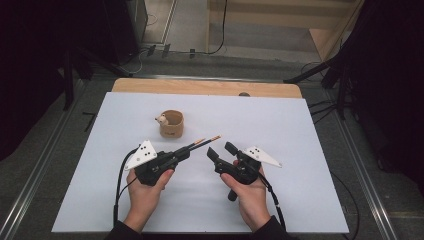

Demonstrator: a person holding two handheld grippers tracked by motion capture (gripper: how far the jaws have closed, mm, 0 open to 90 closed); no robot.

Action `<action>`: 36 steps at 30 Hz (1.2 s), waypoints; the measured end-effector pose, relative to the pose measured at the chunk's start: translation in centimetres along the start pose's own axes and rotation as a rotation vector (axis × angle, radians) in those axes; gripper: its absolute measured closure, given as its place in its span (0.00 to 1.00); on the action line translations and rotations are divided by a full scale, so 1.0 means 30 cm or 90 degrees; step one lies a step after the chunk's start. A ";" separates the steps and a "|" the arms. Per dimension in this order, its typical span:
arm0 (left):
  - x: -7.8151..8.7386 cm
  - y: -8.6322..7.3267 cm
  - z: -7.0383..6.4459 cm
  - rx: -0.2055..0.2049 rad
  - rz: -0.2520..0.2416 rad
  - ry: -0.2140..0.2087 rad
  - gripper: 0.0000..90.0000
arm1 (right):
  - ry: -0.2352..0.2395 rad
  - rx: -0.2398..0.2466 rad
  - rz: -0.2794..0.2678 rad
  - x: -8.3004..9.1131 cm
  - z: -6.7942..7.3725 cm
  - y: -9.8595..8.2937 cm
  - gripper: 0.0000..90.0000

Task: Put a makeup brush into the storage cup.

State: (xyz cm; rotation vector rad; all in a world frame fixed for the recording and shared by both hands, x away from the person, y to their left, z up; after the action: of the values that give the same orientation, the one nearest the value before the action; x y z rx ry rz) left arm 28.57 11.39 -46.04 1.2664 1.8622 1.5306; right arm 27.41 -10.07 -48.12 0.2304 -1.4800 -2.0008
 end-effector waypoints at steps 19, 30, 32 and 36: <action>-0.028 -0.031 -0.025 -0.022 -0.017 -0.002 0.96 | 0.078 -0.172 -0.026 0.001 -0.017 -0.014 0.49; -0.037 -0.037 -0.041 -0.033 -0.020 -0.006 0.96 | 0.091 -0.236 -0.017 -0.003 -0.025 -0.025 0.49; -0.037 -0.037 -0.042 -0.035 -0.020 -0.005 0.96 | 0.094 -0.242 -0.017 -0.003 -0.025 -0.025 0.49; -0.042 -0.040 -0.048 -0.034 -0.021 -0.009 0.96 | 0.101 -0.262 -0.017 -0.004 -0.025 -0.025 0.50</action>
State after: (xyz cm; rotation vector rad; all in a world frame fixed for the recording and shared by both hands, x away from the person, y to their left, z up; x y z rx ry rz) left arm 27.63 9.58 -47.00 1.2132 1.8128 1.5397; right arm 27.59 -10.47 -49.09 0.2281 -0.9464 -2.1991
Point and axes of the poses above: each handheld gripper's, and its own axes: x roughly backward along the jaws, y roughly out of its top, z roughly to its left, the point moved 4 cm from there along -x, roughly forward along the jaws, and after that the axes turned 9 degrees about x, right-handed, at the moved point
